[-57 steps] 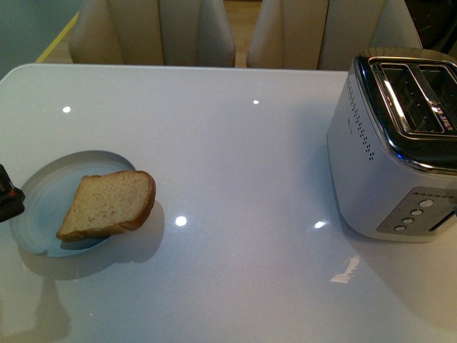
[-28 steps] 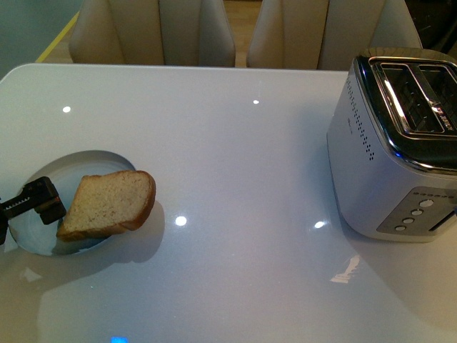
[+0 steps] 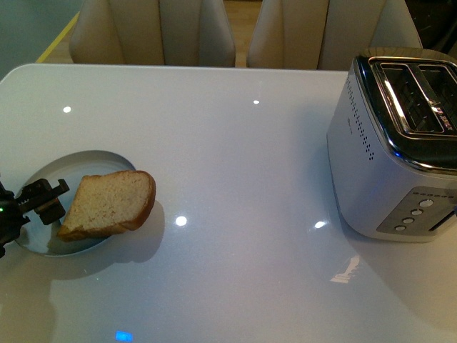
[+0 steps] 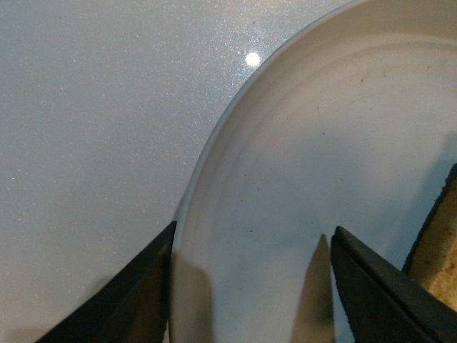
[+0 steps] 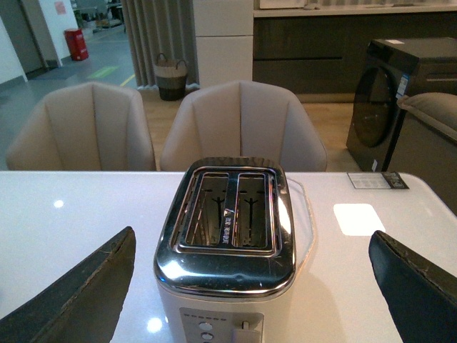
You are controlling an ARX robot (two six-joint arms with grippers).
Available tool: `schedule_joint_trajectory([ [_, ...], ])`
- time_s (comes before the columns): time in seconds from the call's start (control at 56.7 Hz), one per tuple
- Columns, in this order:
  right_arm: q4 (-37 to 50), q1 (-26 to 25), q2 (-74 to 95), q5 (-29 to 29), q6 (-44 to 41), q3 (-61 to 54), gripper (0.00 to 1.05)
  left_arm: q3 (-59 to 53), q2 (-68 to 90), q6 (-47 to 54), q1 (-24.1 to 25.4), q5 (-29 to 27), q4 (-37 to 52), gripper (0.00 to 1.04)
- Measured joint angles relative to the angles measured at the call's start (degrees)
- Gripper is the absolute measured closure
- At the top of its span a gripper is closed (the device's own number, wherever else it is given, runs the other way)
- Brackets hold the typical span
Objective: Left arm holds plate, right arm toasts bread
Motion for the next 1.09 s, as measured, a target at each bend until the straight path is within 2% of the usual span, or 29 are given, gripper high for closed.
schedule_joint_trajectory([
  [0.035,0.0,0.0,0.0,0.0,0.0,0.0,0.09,-0.04,0.0,-0.66,0.0,0.26,0.04,0.5],
  [0.159,0.0,0.0,0.0,0.0,0.0,0.0,0.09,-0.96,-0.02,-4.44,0.52,3.19,0.79,0.78],
  [0.335,0.0,0.0,0.0,0.02,0.0,0.0,0.09,-2.01,-0.92,-8.04,1.84,5.9,0.79,1.01],
  [0.776,0.0,0.0,0.0,0.0,0.0,0.0,0.09,-8.11,-5.92,-14.43,5.99,10.21,0.74,1.02],
  [0.917,0.0,0.0,0.0,0.0,0.0,0.0,0.09,-12.41,-12.28,-15.52,6.56,11.21,1.03,1.02],
  [1.093,0.0,0.0,0.0,0.0,0.0,0.0,0.09,-17.73,-25.24,-18.32,6.32,13.7,-2.91,1.02],
])
